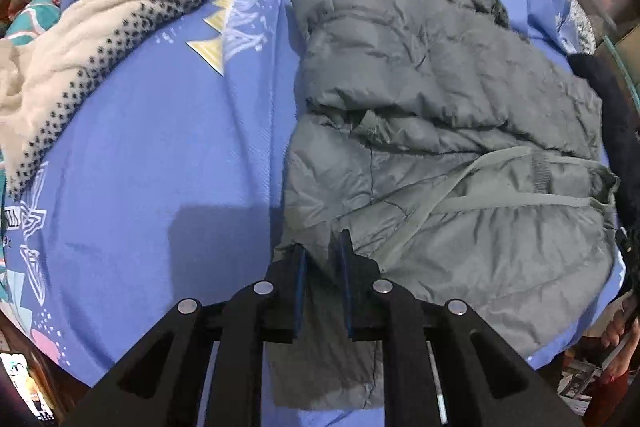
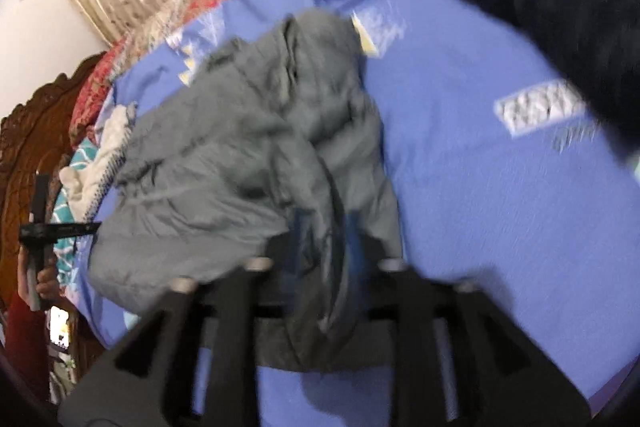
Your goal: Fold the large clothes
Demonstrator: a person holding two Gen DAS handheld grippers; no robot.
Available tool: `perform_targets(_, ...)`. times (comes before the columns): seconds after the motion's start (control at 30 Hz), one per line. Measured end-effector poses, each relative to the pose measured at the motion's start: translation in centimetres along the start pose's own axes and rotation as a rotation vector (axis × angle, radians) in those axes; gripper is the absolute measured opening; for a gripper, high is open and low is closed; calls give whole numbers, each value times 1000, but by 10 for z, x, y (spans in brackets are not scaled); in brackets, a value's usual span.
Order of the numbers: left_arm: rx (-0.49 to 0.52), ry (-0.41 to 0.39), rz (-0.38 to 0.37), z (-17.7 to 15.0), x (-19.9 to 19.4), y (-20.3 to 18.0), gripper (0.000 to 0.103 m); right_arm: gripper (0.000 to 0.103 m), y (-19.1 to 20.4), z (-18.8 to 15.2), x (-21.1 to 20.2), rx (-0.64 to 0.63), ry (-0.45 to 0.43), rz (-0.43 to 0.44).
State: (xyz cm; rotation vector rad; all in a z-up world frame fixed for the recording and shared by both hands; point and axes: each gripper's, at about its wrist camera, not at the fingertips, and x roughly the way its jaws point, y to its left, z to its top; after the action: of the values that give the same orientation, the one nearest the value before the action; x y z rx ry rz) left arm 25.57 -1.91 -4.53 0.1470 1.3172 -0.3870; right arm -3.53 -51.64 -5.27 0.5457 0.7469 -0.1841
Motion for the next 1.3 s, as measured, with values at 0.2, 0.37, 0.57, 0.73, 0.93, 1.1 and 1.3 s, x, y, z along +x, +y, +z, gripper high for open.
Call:
perform_targets(0.2, 0, -31, -66, 1, -37, 6, 41, 78, 39, 24, 17, -129, -18, -16)
perform_targets(0.37, -37, -52, -84, 8, -45, 5, 42, 41, 46, 31, 74, -115, 76, -87)
perform_targets(0.57, -35, -167, 294, -6, -38, -3, 50, 17, -4, 23, 76, 116, 34, -171)
perform_targets(0.73, 12, -238, 413, -22, -28, -25, 51, 29, -16, 9, 73, 162, 33, -112)
perform_targets(0.93, 79, -277, 406, -36, -26, -49, 57, 54, -3, 0, 50, 166, -56, -90)
perform_targets(1.1, 84, -294, 368, -43, -27, -61, 61, 67, 10, -10, 41, 135, -90, -84)
perform_targets(1.3, 92, -298, 339, -47, -24, -69, 66, 77, 27, -24, 57, 49, -35, -126)
